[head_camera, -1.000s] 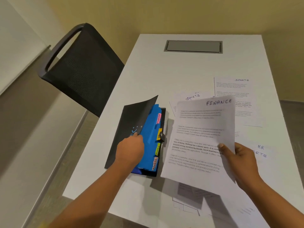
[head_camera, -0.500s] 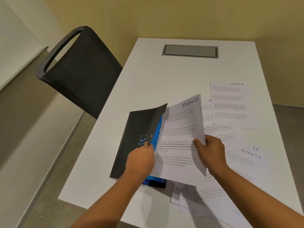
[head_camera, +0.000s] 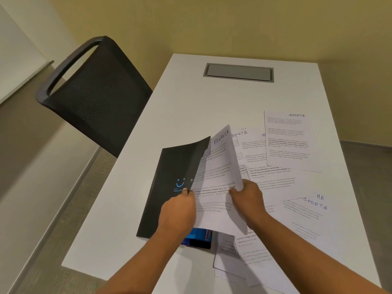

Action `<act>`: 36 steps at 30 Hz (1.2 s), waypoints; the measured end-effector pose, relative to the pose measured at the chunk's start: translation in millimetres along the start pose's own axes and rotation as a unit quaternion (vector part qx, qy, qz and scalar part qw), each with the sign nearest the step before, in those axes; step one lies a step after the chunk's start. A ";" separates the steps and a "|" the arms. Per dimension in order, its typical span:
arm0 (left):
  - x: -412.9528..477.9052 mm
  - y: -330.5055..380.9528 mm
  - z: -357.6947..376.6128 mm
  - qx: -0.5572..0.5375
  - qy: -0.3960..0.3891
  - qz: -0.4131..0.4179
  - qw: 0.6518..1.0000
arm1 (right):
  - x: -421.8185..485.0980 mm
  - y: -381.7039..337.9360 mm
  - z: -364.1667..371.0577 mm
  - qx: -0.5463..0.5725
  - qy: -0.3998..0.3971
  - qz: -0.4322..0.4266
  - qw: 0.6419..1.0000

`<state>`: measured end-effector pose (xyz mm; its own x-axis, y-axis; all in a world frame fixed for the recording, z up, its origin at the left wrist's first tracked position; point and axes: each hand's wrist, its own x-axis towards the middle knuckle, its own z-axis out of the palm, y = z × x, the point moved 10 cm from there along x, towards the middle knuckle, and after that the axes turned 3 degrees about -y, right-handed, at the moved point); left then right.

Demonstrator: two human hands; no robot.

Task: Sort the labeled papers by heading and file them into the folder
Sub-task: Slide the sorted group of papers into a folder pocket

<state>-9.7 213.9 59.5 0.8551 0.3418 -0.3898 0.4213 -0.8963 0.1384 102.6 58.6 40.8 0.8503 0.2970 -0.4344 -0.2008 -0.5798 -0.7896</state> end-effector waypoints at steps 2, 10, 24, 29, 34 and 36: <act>0.3 0.2 -3.5 -0.004 0.006 -0.004 1.000 | 0.6 1.3 7.6 -0.014 -0.024 0.005 1.000; 3.7 6.3 -4.4 -0.021 -0.002 -0.011 1.000 | -6.4 2.1 51.0 -0.050 -0.134 0.037 0.989; 15.3 8.6 0.2 0.016 -0.007 -0.028 0.999 | 0.2 0.2 73.8 -0.020 -0.072 0.029 0.997; 18.2 7.8 1.6 0.003 -0.010 -0.023 1.000 | -5.6 -9.1 91.6 -0.068 -0.146 -0.006 0.987; 20.5 5.4 6.9 -0.007 -0.034 -0.028 0.999 | -4.4 -10.0 109.0 -0.071 -0.230 -0.008 0.971; 20.8 3.6 7.5 -0.011 -0.032 -0.032 0.999 | -3.2 -9.6 109.6 -0.066 -0.237 -0.006 0.969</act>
<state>7.4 215.7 45.1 0.8053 0.3786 -0.4562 0.4817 -0.8664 0.1314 48.5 146.4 2.3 0.5266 0.6021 -0.6002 -0.1016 -0.6564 -0.7476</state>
